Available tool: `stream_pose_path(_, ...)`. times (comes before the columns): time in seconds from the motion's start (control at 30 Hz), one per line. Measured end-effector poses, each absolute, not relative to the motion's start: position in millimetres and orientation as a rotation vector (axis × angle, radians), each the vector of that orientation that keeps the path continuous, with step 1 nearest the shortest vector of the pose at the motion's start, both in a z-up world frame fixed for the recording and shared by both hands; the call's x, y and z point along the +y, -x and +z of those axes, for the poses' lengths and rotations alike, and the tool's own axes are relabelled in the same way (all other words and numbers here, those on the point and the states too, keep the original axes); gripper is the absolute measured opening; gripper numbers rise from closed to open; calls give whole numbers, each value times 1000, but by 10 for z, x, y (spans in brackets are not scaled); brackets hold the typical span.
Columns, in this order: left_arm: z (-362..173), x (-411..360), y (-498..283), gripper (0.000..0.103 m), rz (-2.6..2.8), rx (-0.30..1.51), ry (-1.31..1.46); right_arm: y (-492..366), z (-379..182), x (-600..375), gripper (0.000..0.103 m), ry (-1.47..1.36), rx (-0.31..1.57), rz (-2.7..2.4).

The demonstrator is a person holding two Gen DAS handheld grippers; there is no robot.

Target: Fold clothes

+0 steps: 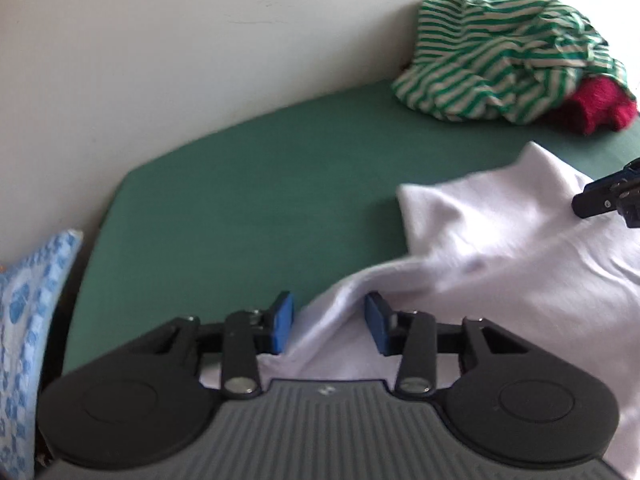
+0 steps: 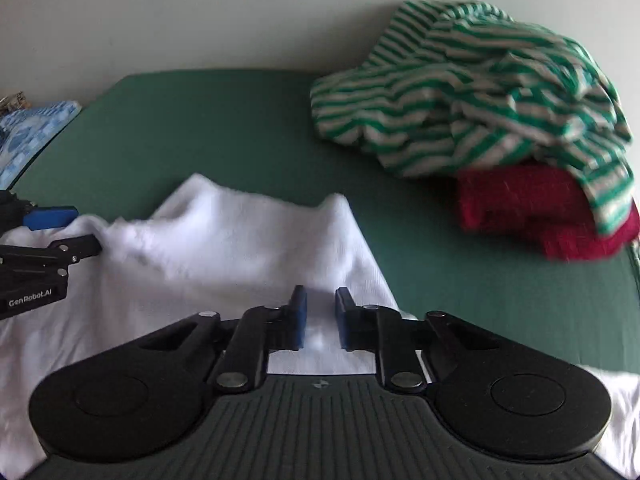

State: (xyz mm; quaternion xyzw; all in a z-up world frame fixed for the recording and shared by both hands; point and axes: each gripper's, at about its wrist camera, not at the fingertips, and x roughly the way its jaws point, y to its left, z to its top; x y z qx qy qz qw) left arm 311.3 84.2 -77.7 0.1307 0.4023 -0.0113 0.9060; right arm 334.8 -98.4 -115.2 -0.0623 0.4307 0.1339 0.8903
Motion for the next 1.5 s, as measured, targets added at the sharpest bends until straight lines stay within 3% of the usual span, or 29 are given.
stream_pose_path(0.07, -794, 889, -3245, 74, 5, 821, -273, -3498, -1159, -927, 10, 140, 889, 262)
stream_pose_path(0.13, -805, 946, -3373, 86, 40, 810, -286, -3659, -1189, -883, 8, 172, 855, 208)
stream_pose_path(0.2, -790, 1027, -3466, 66, 115, 823, -313, -3742, -1171, -865, 12, 178, 822, 148)
stream_pose_path(0.23, -770, 1101, -3482, 42, 140, 845, -303, -3786, -1143, -890, 13, 161, 810, 129)
stream_pose_path(0.27, -737, 1179, -3468, 36, 149, 860, -280, -3771, -1096, -974, 17, 101, 809, 154)
stream_pose_path(0.3, -672, 1274, -3376, 38, 120, 858, -222, -3755, -1048, -1058, 21, 41, 807, 179)
stream_pose_path(0.37, -549, 1438, -3184, 40, 60, 850, -120, -3735, -1002, -1185, 51, -35, 834, 221)
stream_pose_path(0.4, -508, 1446, -3060, 40, 30, 841, -114, -3727, -1021, -1205, 53, -43, 859, 227)
stream_pose_path(0.5, -454, 1406, -2668, 52, -29, 824, -147, -3701, -1106, -1178, 51, -20, 886, 265)
stream_pose_path(0.53, -457, 1400, -2551, 54, -39, 828, -157, -3692, -1135, -1140, 45, 7, 884, 273)
stream_pose_path(0.57, -466, 1417, -2445, 54, -44, 837, -158, -3690, -1158, -1090, 22, 48, 871, 262)
stream_pose_path(0.6, -472, 1431, -2334, 54, -46, 845, -163, -3687, -1181, -1040, 17, 89, 859, 251)
stream_pose_path(0.63, -466, 1445, -2218, 54, -38, 848, -178, -3684, -1202, -993, 4, 126, 846, 241)
stream_pose_path(0.8, -452, 1587, -1800, 54, -51, 890, -198, -3611, -1077, -1002, 3, 32, 809, 251)
stream_pose_path(0.93, -513, 1648, -1666, 51, -100, 916, -202, -3552, -977, -1009, 20, -44, 778, 259)
stream_pose_path(1.07, -605, 1750, -1736, 41, -74, 921, -168, -3296, -891, -733, 13, -104, 832, 479)
stream_pose_path(1.27, -523, 1972, -1799, 44, 14, 885, -153, -2728, -1028, 521, 12, 257, 825, 771)
stream_pose_path(1.5, -362, 2032, -1425, 46, -52, 824, -219, -3004, -1182, 1275, 10, 271, 828, 755)
